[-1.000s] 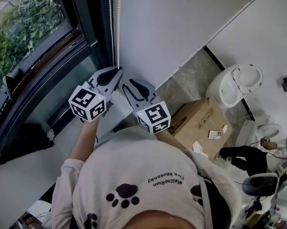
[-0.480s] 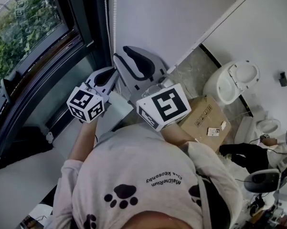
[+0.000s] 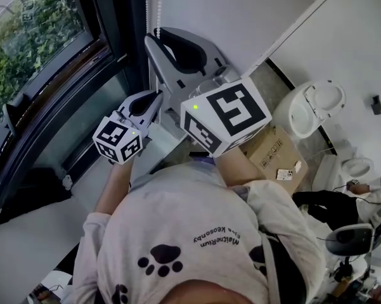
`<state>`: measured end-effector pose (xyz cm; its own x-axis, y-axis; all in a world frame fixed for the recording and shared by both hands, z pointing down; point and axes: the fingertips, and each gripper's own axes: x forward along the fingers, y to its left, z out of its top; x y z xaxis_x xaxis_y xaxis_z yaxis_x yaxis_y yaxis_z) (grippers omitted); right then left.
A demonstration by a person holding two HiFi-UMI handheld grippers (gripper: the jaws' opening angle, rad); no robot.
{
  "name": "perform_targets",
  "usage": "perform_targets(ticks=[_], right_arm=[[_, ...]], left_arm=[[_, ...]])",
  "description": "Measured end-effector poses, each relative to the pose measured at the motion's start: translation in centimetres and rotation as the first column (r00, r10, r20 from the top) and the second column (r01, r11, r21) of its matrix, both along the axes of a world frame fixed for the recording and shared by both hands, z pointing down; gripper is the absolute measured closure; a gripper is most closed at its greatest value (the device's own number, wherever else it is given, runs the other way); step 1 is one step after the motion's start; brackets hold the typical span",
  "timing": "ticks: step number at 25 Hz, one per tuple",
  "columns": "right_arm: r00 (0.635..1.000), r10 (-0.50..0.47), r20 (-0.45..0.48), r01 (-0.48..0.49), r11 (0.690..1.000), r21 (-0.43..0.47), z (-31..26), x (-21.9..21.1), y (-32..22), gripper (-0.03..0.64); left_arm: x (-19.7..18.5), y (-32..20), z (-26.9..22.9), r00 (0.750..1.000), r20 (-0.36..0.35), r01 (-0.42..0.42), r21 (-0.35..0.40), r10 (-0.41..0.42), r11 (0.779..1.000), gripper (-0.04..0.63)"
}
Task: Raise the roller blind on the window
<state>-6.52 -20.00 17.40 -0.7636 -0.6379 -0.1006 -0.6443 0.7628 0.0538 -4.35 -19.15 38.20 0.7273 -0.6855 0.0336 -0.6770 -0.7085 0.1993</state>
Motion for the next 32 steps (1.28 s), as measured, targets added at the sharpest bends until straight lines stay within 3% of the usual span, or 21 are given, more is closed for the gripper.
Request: perform_targets(ticks=[5,10,15,32], right_arm=[[1.000,-0.014,0.012,0.014,1.000,0.002,-0.1,0.0,0.1,0.595],[1.000,-0.006,-0.008,0.006,1.000,-0.013,1.8,0.4,0.1,0.597],[0.998,0.020,-0.053,-0.022,0.999,-0.034,5.4,0.2,0.1,0.598],[0.994,0.062,-0.092,-0.070,0.994,-0.088,14.5,0.1,-0.2,0.598]], left_arm=[[-0.1,0.1,0.0,1.000,-0.007,0.006,0.007,-0.006,1.000,0.586],[-0.1,0.3,1.9,0.996,0.082,0.029,0.020,-0.030,0.999,0.586],[-0.7,0.3,5.5,0.997,0.059,0.056,-0.041,-0.054,0.998,0.586],[-0.6,1.8,14.3,0.993,0.104,0.078,-0.163,-0.061,0.984,0.586]])
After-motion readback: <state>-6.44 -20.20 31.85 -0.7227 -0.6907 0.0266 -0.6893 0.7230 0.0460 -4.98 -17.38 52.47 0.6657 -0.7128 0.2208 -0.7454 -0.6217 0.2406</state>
